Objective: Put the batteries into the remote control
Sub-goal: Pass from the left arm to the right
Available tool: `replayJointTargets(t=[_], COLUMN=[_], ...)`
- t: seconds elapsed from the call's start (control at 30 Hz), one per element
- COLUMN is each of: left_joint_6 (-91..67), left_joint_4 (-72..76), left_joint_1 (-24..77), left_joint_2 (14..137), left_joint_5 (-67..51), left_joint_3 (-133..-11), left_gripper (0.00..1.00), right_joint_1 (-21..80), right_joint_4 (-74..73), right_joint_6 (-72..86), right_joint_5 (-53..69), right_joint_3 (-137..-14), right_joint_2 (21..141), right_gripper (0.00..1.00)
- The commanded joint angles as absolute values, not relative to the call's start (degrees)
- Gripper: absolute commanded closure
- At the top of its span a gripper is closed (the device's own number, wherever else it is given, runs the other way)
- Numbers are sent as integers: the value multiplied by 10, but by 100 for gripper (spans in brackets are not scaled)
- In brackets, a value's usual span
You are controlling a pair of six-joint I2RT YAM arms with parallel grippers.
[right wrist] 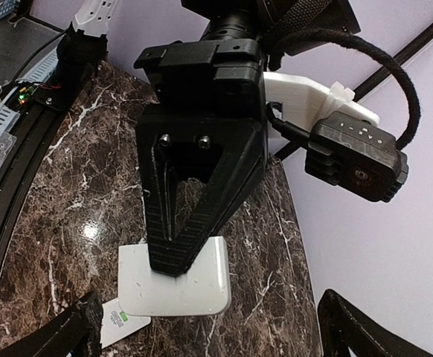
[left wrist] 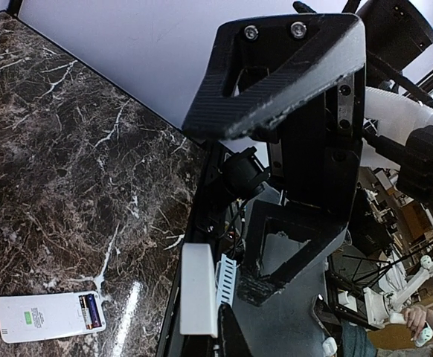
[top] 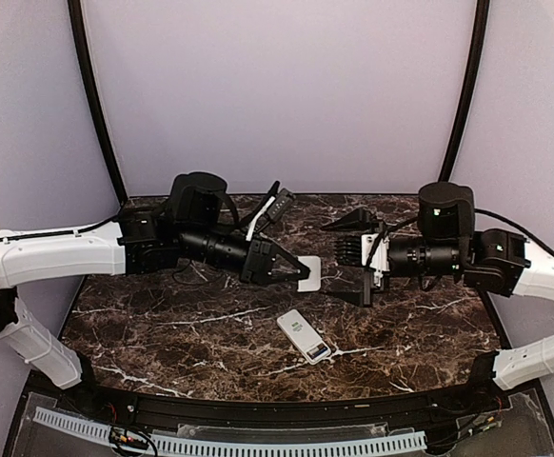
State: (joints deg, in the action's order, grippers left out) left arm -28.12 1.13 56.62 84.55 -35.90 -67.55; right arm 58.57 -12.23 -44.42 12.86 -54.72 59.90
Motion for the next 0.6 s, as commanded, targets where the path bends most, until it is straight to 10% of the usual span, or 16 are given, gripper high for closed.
replayJointTargets(t=[0.0, 0.57], left_joint_6=[-287, -302], left_joint_4=[9, 27], left_joint_1=[566, 565], left_joint_2=[852, 868], left_joint_5=[-380, -378], left_joint_3=[-698, -701], left_gripper=[100, 100], right_joint_1=[593, 612], right_joint_4=[-65, 36], right_joint_6=[-414, -445], right_joint_5=[168, 139], right_joint_3=[-521, -455], right_joint_2=[594, 596], right_gripper=[5, 22])
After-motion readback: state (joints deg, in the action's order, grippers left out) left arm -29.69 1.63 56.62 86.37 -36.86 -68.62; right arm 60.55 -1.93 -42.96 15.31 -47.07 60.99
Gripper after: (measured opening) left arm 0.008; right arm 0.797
